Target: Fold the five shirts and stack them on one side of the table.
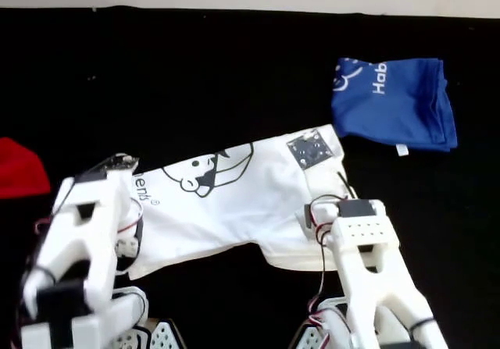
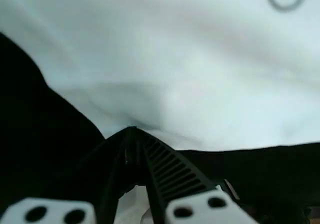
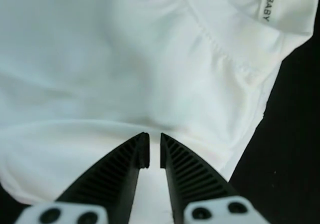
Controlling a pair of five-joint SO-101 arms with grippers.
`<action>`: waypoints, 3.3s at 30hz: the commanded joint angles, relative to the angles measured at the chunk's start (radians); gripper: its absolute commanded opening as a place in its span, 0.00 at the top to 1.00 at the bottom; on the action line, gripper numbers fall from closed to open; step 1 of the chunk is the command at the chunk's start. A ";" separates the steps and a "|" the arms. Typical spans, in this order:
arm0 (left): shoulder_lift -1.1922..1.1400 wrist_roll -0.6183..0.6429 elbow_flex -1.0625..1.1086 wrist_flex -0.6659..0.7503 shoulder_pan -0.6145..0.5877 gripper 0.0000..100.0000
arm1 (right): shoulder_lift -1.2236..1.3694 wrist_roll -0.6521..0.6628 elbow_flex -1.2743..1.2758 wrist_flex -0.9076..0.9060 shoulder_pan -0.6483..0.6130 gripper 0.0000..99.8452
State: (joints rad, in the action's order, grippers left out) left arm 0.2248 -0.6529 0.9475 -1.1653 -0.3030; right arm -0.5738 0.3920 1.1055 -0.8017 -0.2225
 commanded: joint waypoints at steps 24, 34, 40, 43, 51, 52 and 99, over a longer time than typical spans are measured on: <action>-0.934 0.101 -1.348 -0.523 -0.099 0.99 | 0.561 0.000 -0.611 -0.048 0.005 0.95; -0.799 0.101 -1.161 -0.560 -0.048 0.99 | 0.231 0.003 -0.410 -0.064 0.005 0.95; -0.410 0.097 -0.746 -0.399 -0.044 0.99 | 0.128 0.005 -0.291 -0.065 0.005 0.95; -0.288 0.103 -0.487 -0.198 0.007 0.99 | 0.101 0.008 -0.231 -0.065 0.005 0.95; -0.173 0.203 -0.298 -0.080 0.094 0.99 | 0.134 0.029 -0.042 0.070 0.088 0.95; -0.142 0.203 -0.314 -0.115 0.096 0.99 | 0.150 0.066 -0.033 0.091 0.117 0.95; -0.246 0.107 -0.206 0.060 -0.053 0.99 | -0.153 0.094 -0.130 -0.199 0.033 0.95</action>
State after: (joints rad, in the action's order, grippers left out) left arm 0.0161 -0.4657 0.7910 -1.1101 -0.2463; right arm -0.7211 0.4979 0.9782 -0.9966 -0.1826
